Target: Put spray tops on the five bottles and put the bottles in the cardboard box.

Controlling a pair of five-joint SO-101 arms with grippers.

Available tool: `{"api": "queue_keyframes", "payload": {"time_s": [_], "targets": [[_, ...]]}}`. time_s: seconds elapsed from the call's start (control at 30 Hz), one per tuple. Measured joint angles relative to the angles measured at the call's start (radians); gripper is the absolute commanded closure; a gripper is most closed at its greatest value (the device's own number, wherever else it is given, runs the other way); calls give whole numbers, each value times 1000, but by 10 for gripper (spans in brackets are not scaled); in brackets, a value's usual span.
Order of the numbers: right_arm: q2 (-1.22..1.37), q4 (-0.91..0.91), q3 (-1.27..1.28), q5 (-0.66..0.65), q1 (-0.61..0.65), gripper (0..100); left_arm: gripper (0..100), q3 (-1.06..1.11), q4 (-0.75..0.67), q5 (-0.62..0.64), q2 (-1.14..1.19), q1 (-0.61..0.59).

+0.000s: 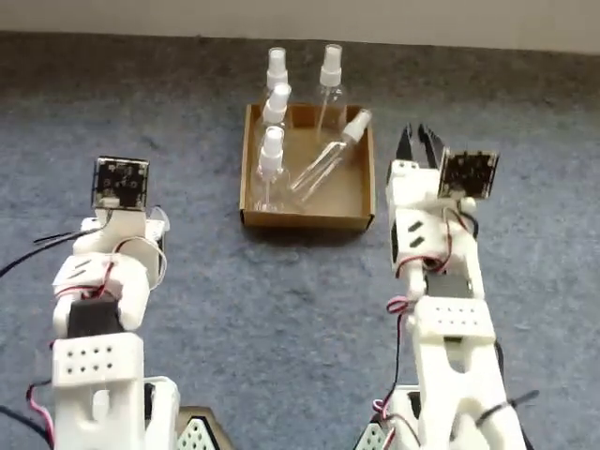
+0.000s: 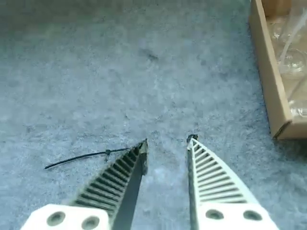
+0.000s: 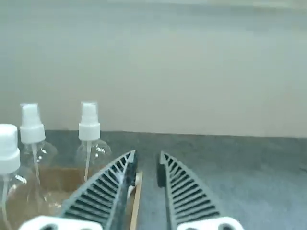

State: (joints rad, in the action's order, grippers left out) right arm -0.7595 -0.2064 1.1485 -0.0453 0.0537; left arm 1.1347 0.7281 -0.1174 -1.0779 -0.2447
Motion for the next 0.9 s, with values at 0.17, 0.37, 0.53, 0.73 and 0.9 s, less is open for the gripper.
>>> {"api": "queue_keyframes", "payload": {"time_s": [0.17, 0.37, 0.53, 0.73, 0.9], "targets": [[-253, 2, 245, 0, -32, 993, 870, 112, 0, 0, -267, -12], [-583, 80, 509, 0, -55, 993, 870, 338, 0, 0, -635, -12], [-868, 262, 523, 0, -61, 993, 867, 456, 0, 0, -723, -12], [-1046, 618, 523, 0, -74, 993, 870, 539, 2, 0, -727, -12], [-1042, 710, 523, 0, -72, 989, 870, 542, 74, 0, -723, -17]]}}
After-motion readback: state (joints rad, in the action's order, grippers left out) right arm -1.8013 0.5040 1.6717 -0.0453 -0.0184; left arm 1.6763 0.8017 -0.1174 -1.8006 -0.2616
